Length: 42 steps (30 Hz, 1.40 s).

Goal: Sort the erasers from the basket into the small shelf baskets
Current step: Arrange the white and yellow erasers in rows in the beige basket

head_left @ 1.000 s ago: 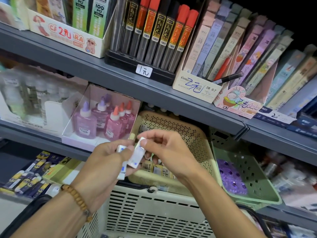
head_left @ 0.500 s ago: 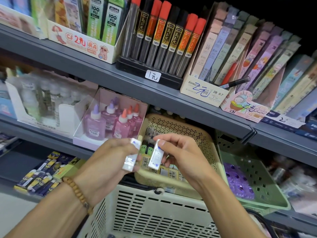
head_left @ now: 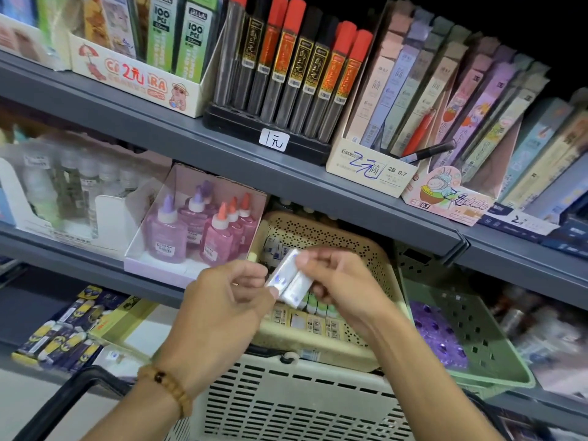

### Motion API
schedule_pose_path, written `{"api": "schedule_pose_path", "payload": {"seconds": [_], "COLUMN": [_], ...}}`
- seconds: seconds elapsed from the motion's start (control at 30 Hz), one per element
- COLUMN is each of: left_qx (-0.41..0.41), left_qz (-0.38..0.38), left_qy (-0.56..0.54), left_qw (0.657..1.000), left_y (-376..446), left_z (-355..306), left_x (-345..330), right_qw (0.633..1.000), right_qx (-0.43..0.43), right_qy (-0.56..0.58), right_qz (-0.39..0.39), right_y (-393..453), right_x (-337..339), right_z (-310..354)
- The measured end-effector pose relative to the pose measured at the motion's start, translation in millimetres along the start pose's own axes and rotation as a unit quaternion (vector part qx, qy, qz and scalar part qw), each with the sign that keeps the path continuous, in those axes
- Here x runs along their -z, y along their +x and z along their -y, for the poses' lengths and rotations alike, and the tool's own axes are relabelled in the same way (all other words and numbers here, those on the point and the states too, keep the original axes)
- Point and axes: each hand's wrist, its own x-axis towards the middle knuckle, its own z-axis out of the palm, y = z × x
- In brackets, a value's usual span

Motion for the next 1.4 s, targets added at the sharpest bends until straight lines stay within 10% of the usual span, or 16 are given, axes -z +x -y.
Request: {"api": "schedule_pose_path", "payload": {"seconds": [0.13, 0.63, 1.17, 1.4], "left_qx": [-0.041, -0.061, -0.057, 0.028], "left_qz": [-0.02, -0.011, 0.064, 0.211], "left_qy": [0.021, 0.045, 0.095, 0.222], "left_qw": [0.999, 0.997, 0.992, 0.952], "left_y": [0.5, -5.8, -60.7, -105.0], "left_z": [6.5, 5.3, 8.8, 66.4], "left_x": [5.4, 8.5, -6.8, -23.4], "right_qw": [0.984, 0.909, 0.966, 0.987], "right_qx": [-0.07, 0.015, 0.16, -0.001], "right_qy": [-0.108, -0.416, -0.105, -0.12], "right_qz": [-0.12, -0.026, -0.175, -0.111], "right_y": [59.3, 100.5, -77.9, -156.4], "right_x": [31.0, 16.5, 7.7, 13.2], "right_z": [-17.0, -40.9, -6.6, -90.5]}}
